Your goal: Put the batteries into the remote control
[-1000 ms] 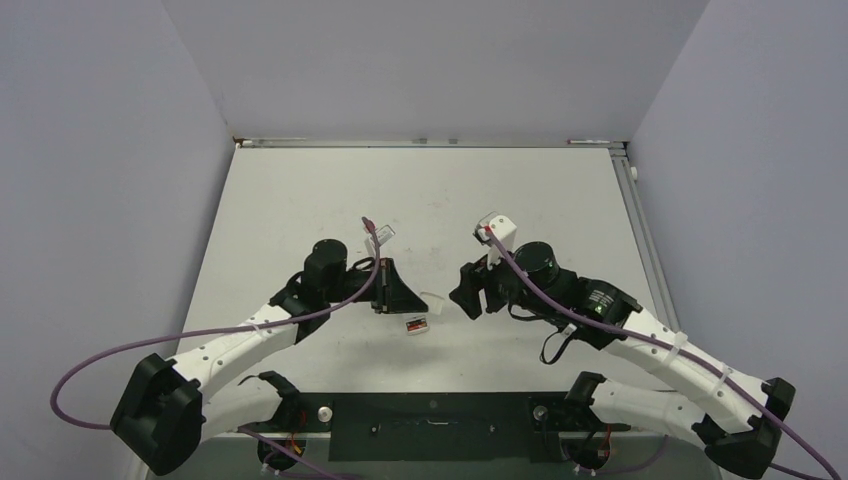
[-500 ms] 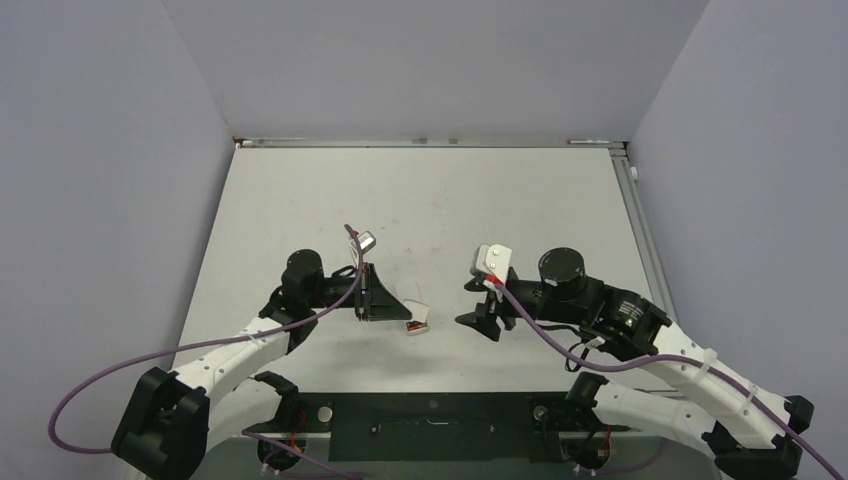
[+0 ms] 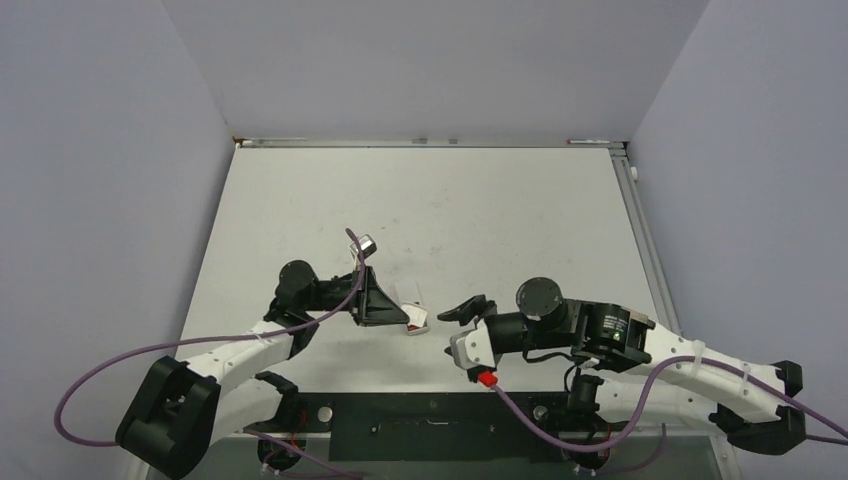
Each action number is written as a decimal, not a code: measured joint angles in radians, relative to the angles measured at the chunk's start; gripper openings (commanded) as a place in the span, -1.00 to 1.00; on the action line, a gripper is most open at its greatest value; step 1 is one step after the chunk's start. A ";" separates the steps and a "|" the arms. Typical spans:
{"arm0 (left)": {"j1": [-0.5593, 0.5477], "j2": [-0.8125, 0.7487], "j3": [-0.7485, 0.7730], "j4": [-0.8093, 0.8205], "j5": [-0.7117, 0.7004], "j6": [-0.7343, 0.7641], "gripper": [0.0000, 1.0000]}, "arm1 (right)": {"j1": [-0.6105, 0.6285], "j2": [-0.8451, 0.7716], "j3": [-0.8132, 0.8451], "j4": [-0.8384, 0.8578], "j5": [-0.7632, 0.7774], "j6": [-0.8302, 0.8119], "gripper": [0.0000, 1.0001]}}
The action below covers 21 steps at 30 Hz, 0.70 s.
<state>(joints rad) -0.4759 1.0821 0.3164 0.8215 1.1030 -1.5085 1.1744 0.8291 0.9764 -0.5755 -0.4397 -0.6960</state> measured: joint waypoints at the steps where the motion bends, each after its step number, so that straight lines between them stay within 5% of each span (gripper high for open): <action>1: 0.000 0.003 -0.002 0.021 0.001 -0.020 -1.00 | 0.035 0.006 -0.004 0.005 0.032 -0.026 -0.01; 10: 0.000 0.012 -0.018 0.155 0.002 -0.178 -1.00 | 0.344 0.061 -0.061 0.080 0.407 -0.233 -0.20; 21: 0.000 0.010 -0.034 0.183 0.005 -0.266 -1.00 | 0.467 0.104 -0.111 0.183 0.710 -0.396 -0.31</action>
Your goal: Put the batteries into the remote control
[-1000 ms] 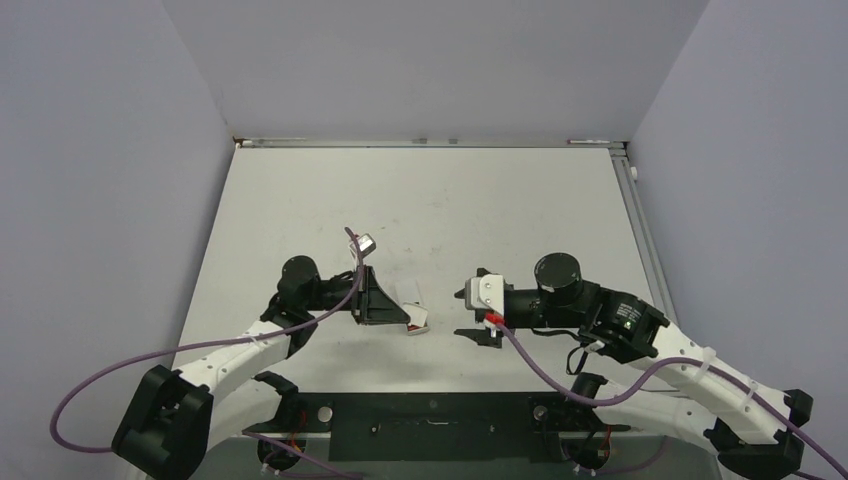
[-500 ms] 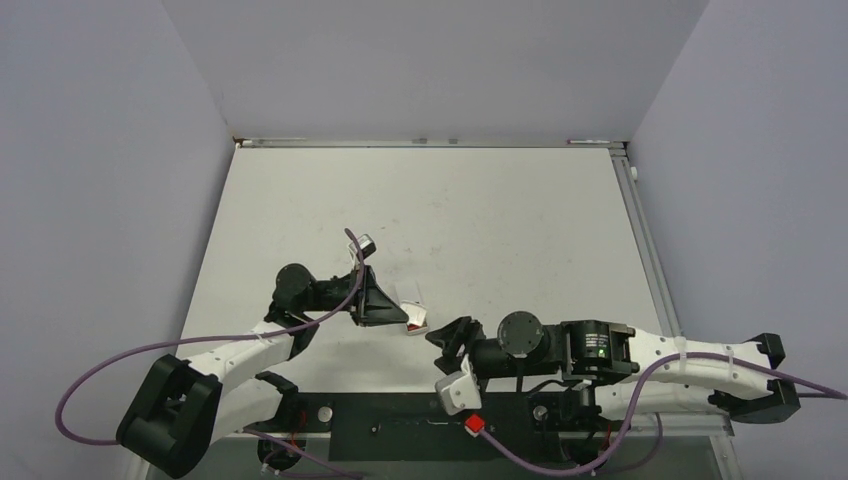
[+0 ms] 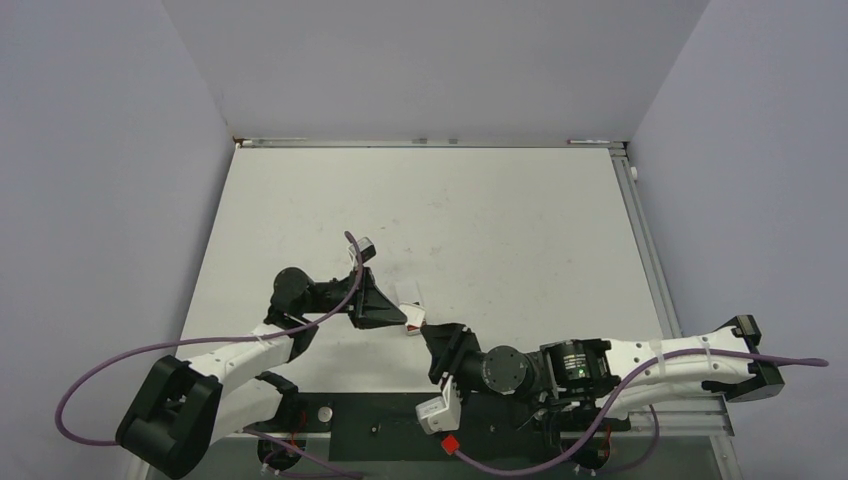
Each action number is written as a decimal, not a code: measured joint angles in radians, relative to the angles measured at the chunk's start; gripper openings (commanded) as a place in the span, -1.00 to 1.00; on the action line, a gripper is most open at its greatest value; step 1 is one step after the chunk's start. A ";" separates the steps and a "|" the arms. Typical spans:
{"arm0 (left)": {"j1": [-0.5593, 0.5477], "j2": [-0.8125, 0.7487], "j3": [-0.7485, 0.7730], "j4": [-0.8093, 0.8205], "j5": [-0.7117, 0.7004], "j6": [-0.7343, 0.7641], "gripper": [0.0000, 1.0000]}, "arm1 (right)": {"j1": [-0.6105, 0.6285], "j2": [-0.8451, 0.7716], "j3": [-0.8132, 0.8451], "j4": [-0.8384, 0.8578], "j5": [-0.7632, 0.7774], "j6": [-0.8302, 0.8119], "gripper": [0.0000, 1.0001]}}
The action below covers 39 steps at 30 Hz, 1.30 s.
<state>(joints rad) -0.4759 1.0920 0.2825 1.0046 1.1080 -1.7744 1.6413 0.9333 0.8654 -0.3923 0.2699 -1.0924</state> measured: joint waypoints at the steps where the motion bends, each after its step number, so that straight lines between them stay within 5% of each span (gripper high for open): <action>1: 0.000 -0.003 -0.002 0.001 0.000 -0.004 -1.00 | 0.002 0.001 -0.005 0.014 0.016 -0.013 -0.31; 26: -0.001 -0.079 -0.015 0.002 0.017 -0.040 -1.00 | -0.053 0.098 -0.032 0.189 0.070 -0.105 -0.47; 35: -0.003 -0.101 -0.028 0.001 0.019 -0.048 -1.00 | -0.071 0.098 -0.052 0.221 0.062 -0.114 -0.83; 39: -0.003 -0.100 -0.032 -0.002 0.019 -0.053 -0.79 | -0.073 0.098 -0.056 0.228 0.059 -0.120 -0.83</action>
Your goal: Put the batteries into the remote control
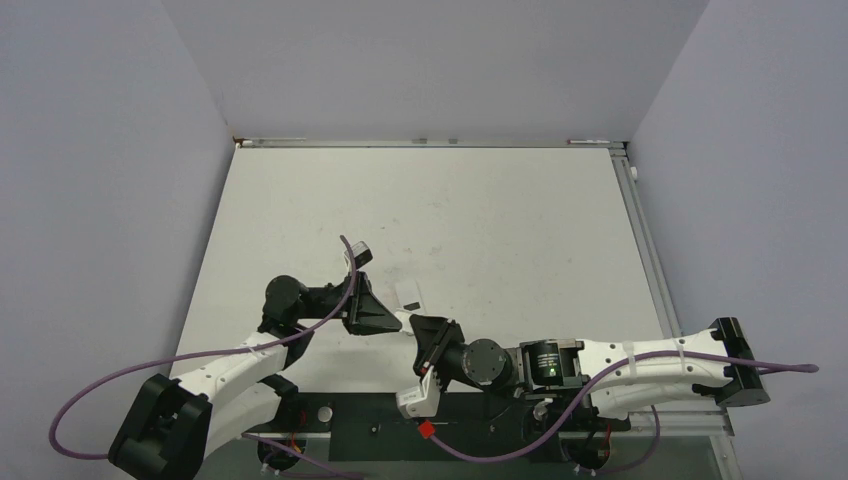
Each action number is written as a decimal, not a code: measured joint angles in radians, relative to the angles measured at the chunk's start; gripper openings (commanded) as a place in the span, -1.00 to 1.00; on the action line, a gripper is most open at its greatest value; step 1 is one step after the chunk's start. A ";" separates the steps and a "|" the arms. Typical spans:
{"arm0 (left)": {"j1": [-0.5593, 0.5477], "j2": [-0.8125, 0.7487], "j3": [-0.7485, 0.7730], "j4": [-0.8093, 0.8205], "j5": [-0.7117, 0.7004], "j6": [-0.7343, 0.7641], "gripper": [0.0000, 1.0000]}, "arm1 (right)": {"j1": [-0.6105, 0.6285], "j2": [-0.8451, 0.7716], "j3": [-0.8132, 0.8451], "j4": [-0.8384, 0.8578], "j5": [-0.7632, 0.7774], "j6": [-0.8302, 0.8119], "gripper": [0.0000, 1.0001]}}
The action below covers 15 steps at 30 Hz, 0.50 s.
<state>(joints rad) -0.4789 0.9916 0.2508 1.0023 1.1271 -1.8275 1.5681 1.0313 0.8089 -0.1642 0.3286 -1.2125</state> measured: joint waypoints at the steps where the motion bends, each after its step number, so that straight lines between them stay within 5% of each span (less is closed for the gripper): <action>1: 0.000 0.000 0.000 0.000 -0.001 0.000 -0.68 | -0.002 0.000 -0.002 0.002 -0.001 0.000 -0.83; 6: -0.004 0.000 -0.006 -0.004 0.000 0.006 -0.36 | -0.005 -0.001 -0.009 0.022 -0.003 0.001 -0.83; 15: -0.002 -0.048 -0.007 -0.134 -0.005 0.107 -0.11 | -0.011 -0.041 -0.031 0.014 0.000 0.046 -0.83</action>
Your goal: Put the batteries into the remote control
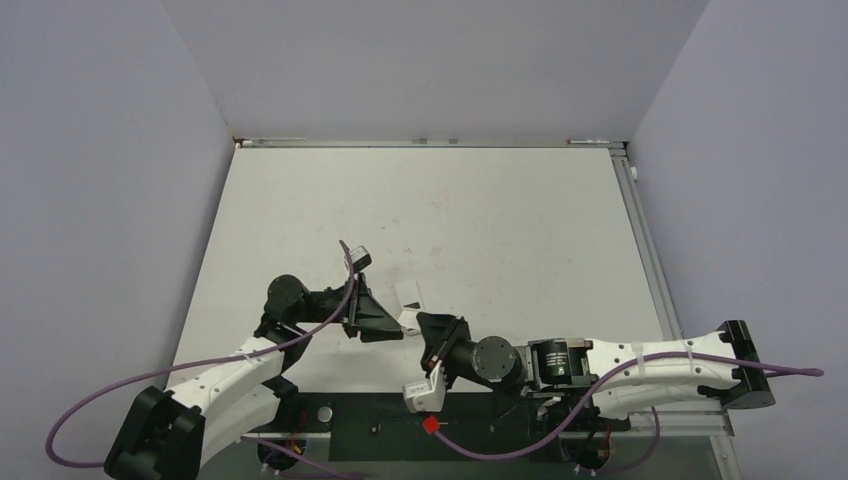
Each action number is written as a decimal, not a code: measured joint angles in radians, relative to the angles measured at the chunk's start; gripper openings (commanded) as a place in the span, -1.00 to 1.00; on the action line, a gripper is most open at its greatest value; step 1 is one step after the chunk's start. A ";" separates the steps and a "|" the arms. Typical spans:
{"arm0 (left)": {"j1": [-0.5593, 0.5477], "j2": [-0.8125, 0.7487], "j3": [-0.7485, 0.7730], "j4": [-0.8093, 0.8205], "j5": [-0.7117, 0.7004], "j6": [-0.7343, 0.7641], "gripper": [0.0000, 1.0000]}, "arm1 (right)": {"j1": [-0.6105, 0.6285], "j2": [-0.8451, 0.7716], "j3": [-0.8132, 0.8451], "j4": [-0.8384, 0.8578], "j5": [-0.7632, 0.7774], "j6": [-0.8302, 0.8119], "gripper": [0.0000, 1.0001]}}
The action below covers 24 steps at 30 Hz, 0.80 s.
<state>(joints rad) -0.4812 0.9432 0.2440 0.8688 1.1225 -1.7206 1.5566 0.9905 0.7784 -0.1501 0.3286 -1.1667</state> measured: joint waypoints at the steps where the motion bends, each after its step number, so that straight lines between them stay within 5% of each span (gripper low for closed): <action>1: 0.001 -0.011 0.000 -0.026 -0.001 0.020 -0.09 | -0.002 -0.008 0.000 -0.006 0.001 0.013 -0.83; 11: 0.032 -0.052 0.056 -0.284 -0.015 0.247 -0.03 | -0.085 -0.035 0.070 -0.166 -0.008 0.237 -0.83; 24: 0.047 -0.091 0.251 -0.819 -0.132 0.686 -0.03 | -0.323 0.042 0.243 -0.374 -0.172 0.550 -0.83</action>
<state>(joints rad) -0.4347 0.8520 0.4950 0.0498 0.9901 -1.0344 1.2335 1.0321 1.0214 -0.5243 0.1562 -0.6170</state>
